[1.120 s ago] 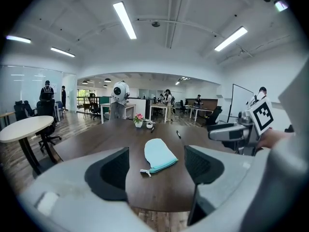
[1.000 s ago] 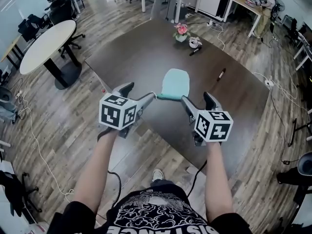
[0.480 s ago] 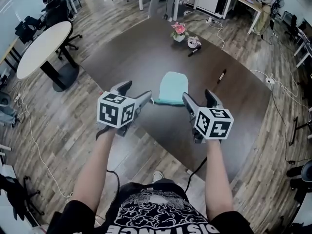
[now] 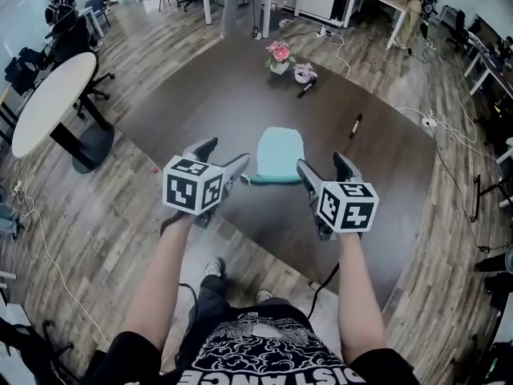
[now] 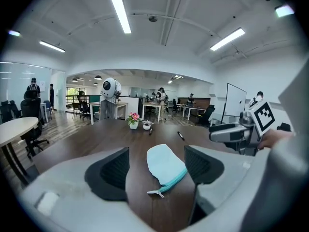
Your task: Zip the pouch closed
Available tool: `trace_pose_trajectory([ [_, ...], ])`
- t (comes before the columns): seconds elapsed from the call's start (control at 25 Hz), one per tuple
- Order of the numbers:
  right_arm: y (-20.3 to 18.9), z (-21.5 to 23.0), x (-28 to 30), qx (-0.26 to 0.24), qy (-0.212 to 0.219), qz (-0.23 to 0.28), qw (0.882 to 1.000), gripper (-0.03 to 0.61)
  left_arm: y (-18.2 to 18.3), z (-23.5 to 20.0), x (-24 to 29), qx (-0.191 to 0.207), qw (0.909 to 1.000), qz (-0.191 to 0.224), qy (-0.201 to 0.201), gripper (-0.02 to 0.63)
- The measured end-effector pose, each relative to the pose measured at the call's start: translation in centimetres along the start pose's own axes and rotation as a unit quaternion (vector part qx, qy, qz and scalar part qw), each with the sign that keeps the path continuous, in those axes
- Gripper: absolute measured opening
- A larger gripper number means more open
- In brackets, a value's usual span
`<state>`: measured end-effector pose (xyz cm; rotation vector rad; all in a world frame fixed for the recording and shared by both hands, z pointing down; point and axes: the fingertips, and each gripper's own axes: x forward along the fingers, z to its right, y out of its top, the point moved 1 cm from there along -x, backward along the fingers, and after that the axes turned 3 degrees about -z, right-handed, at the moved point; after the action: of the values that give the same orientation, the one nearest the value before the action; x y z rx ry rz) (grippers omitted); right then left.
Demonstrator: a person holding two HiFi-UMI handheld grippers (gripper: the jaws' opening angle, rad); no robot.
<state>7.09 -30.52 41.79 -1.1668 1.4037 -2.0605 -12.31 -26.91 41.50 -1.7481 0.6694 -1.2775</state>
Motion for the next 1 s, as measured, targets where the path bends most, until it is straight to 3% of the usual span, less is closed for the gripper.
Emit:
trace_pose_trajectory([
  [0.4, 0.4, 0.2, 0.3, 0.036, -0.092, 0.005, 0.995, 0.379, 2.0, -1.3, 4.1, 0.036, 0.9944, -0.012, -0.099, 0.359],
  [1.0, -0.2, -1.8, -0.1, 0.075, -0.188, 0.013, 0.979, 0.379, 3.4, -1.5, 6.5, 0.093, 0.9736, -0.025, -0.207, 0.359],
])
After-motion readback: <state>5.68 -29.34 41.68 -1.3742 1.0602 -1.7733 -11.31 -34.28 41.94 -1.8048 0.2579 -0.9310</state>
